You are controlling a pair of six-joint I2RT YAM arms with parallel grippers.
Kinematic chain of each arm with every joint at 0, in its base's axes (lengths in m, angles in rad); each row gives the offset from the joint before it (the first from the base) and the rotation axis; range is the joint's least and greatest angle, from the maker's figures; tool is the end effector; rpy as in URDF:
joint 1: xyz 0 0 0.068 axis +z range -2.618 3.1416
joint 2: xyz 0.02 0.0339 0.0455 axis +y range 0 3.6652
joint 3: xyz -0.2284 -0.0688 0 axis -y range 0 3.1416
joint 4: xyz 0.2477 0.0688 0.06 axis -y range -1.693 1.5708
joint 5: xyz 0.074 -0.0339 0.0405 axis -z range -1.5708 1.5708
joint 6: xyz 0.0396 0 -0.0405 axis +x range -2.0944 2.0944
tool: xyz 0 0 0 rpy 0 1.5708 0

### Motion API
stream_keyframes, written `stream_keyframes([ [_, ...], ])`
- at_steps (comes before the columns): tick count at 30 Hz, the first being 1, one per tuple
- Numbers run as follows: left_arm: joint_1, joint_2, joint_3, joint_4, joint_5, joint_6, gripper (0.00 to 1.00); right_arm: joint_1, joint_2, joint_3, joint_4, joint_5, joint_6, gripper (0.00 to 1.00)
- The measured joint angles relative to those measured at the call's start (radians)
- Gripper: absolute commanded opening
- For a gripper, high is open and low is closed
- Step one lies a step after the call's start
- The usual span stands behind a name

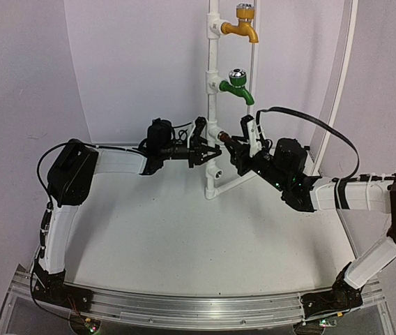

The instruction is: Install the water faucets

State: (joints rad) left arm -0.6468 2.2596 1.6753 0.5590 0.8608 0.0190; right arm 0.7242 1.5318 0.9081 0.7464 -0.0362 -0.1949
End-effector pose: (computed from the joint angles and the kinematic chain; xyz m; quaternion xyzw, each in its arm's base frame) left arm 0.3846 -0.3281 0.2007 0.4879 0.5198 -0.4800 0.5112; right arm 0.2686 0.2395 0.2597 -0.3059 0.5876 0.2075 0.7198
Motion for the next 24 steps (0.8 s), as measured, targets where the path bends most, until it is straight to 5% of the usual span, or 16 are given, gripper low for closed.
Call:
stream_keyframes([
  [24, -0.034, -0.028, -0.055, 0.028, -0.131, 0.010, 0.00, 0.001, -0.024, -0.017, -0.006, 0.030, 0.701, 0.00],
])
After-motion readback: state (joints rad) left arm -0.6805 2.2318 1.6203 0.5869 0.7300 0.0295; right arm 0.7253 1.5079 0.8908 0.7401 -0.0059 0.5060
